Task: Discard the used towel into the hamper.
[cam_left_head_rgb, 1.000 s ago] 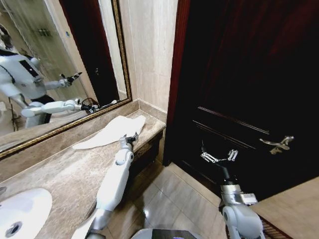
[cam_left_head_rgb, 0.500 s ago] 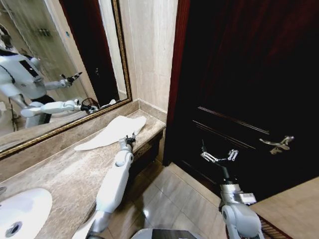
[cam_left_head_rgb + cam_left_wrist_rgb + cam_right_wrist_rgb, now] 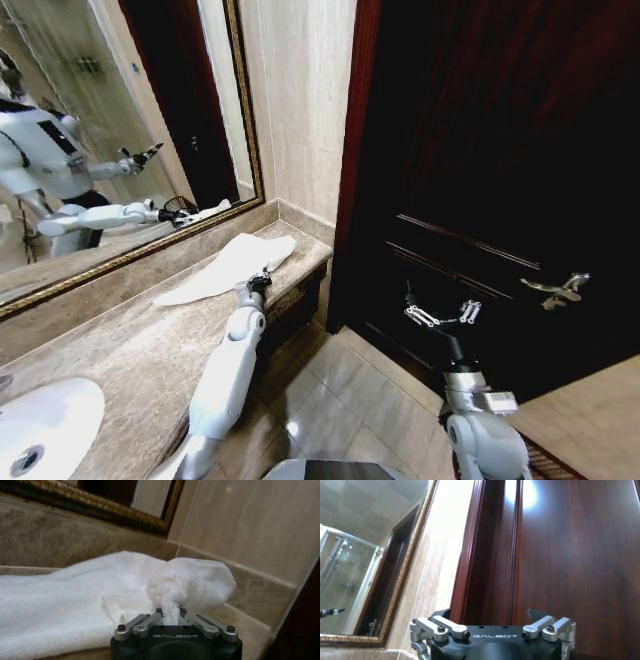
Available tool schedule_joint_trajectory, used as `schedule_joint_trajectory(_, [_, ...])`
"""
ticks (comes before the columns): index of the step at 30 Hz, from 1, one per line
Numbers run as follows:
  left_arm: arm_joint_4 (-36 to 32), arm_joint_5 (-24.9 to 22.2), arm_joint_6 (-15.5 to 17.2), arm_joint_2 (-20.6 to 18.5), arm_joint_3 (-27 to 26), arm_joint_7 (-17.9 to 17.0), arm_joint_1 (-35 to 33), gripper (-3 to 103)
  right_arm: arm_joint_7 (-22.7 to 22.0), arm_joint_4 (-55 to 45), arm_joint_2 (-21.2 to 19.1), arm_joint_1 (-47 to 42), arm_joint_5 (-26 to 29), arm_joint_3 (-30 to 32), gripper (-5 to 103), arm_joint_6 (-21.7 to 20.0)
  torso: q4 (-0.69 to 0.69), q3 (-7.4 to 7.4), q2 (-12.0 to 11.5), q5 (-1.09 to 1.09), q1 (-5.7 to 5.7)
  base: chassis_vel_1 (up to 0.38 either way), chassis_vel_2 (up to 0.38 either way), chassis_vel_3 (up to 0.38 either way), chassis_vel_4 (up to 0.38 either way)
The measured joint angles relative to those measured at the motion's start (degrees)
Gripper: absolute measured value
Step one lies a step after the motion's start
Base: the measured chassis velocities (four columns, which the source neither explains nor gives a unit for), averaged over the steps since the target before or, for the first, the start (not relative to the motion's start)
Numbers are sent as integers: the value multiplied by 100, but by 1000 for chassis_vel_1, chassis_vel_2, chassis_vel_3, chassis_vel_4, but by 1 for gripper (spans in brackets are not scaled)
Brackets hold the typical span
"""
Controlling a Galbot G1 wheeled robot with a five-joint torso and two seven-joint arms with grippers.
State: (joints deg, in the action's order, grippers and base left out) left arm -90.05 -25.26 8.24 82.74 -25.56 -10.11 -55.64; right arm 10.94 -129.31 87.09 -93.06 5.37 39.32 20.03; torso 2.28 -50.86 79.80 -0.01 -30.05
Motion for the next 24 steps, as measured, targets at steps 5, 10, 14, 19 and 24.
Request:
schedule_joint_trajectory(5, [-675,58,-205,44,-94,127,-491,8,239,-116,12,-55,252,-15,100,3,0,0,0,1,0,0,0,0,0])
schedule_joint_trajectory(10, [-1299,292,-353,72,-186,319,-1000,8,268,-190,31,-93,329,-32,100,9,1,0,0,1,0,0,0,0,0])
schedule_joint_trajectory(14, [-1773,541,-563,86,-273,541,-1419,8,261,-178,44,-80,318,-35,100,142,0,1,0,0,0,0,0,0,0])
schedule_joint_trajectory(19, [-2542,919,-824,111,-408,794,-2052,8,243,-1,75,-1,117,-39,100,463,1,0,0,1,0,0,0,0,0])
schedule_joint_trajectory(24, [-2970,1031,-842,171,-457,860,-2401,8,142,-24,97,35,97,-55,100,462,0,1,0,1,1,0,0,0,0])
